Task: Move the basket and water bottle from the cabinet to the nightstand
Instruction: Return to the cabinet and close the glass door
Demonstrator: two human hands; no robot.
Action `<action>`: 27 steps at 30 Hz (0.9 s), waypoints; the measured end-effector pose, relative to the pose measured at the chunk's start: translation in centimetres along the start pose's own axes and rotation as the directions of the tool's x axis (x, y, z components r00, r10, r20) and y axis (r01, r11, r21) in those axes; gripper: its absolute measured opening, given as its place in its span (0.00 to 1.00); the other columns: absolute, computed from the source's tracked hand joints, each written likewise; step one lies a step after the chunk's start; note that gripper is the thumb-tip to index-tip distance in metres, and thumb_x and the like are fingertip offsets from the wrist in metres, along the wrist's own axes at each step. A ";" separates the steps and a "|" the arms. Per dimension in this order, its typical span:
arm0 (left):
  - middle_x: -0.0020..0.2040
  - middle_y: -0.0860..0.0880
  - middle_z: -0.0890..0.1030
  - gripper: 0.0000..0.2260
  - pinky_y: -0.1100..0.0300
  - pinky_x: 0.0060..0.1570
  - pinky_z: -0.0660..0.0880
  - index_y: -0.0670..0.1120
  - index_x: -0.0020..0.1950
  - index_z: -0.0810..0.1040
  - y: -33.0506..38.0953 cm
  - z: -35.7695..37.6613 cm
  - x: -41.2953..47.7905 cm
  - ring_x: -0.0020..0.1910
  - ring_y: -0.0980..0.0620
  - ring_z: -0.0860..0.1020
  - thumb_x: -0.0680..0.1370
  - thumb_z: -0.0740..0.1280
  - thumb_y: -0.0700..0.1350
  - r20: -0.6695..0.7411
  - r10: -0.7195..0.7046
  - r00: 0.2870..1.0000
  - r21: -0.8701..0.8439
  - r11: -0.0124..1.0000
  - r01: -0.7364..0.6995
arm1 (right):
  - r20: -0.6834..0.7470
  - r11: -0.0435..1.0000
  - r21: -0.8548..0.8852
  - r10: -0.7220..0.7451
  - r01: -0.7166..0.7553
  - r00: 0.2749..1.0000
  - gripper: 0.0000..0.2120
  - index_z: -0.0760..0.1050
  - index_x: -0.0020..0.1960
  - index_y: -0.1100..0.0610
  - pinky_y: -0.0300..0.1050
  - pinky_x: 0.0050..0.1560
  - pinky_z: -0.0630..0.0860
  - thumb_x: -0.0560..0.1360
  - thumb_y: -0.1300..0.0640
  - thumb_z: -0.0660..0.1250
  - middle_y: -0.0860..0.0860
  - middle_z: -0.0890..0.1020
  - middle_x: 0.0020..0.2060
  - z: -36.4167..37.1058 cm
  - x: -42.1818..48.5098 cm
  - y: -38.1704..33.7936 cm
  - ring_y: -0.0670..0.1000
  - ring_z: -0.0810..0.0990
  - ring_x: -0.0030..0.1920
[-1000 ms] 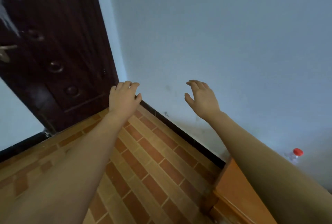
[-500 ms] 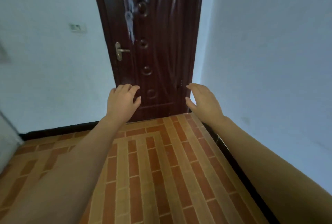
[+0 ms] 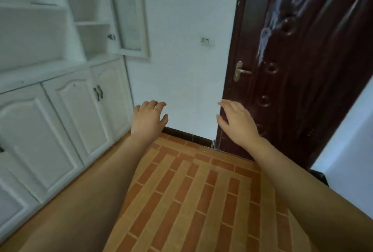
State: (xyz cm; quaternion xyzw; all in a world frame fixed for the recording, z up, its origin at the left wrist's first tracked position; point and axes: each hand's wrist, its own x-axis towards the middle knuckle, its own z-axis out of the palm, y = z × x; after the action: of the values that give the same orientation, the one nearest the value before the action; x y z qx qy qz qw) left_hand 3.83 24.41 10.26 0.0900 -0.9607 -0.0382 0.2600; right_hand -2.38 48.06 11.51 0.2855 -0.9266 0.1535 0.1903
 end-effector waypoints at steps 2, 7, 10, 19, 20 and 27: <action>0.64 0.45 0.75 0.17 0.48 0.63 0.64 0.47 0.66 0.70 -0.7 -0.6 0.0 0.63 0.43 0.70 0.78 0.60 0.49 -0.019 -0.078 0.997 0.029 0.996 0.079 | 0.013 0.997 0.024 -0.071 0.071 0.997 0.21 0.65 0.68 0.59 0.51 0.69 0.62 0.78 0.52 0.57 0.56 0.70 0.69 0.4 1.6 -0.4 0.56 0.66 0.69; 0.62 0.44 0.76 0.17 0.47 0.61 0.64 0.46 0.66 0.70 -1.5 -1.9 -0.7 0.62 0.42 0.71 0.78 0.60 0.49 -0.061 -0.205 0.977 0.096 0.973 0.211 | 0.047 0.979 0.070 -0.194 0.190 0.980 0.21 0.63 0.70 0.58 0.49 0.69 0.61 0.79 0.52 0.55 0.54 0.68 0.70 1.5 3.8 -1.0 0.55 0.64 0.70; 0.63 0.43 0.75 0.18 0.48 0.61 0.66 0.46 0.67 0.68 -1.8 -2.3 -1.6 0.62 0.43 0.71 0.78 0.60 0.49 -0.057 -0.270 0.961 0.115 0.955 0.275 | 0.062 0.967 0.098 -0.240 0.234 0.969 0.21 0.63 0.70 0.58 0.49 0.69 0.62 0.79 0.52 0.54 0.54 0.68 0.70 2.3 4.6 -0.9 0.54 0.64 0.71; 0.63 0.43 0.74 0.19 0.48 0.58 0.69 0.46 0.68 0.67 -1.0 -1.6 -2.4 0.62 0.43 0.71 0.78 0.59 0.49 -0.044 -0.363 0.931 0.137 0.921 0.365 | 0.051 0.943 0.153 -0.306 0.295 0.951 0.20 0.64 0.69 0.59 0.51 0.67 0.65 0.79 0.53 0.55 0.55 0.70 0.69 3.6 6.6 -0.1 0.56 0.67 0.69; 0.63 0.43 0.74 0.19 0.48 0.58 0.69 0.46 0.67 0.67 -1.2 -1.4 -2.1 0.61 0.43 0.71 0.78 0.59 0.49 -0.047 -0.364 0.930 0.147 0.919 0.367 | 0.050 0.942 0.157 -0.306 0.296 0.951 0.20 0.64 0.69 0.59 0.51 0.67 0.65 0.79 0.53 0.55 0.55 0.70 0.69 3.8 6.9 -0.1 0.56 0.67 0.69; 0.64 0.43 0.73 0.19 0.48 0.60 0.68 0.46 0.68 0.66 -3.0 1.2 1.8 0.62 0.43 0.70 0.79 0.59 0.50 -0.049 -0.390 0.920 0.170 0.904 0.392 | 0.081 0.945 0.135 -0.312 0.299 0.947 0.20 0.63 0.69 0.58 0.51 0.68 0.64 0.79 0.52 0.55 0.55 0.69 0.69 6.3 10.9 0.6 0.55 0.67 0.69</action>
State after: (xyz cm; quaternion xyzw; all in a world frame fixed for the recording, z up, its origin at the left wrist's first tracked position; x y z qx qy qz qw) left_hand 2.13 21.17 9.77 0.3035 -0.9208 -0.0035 0.2447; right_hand -12.72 40.96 10.63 0.4442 -0.8686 0.1634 0.1469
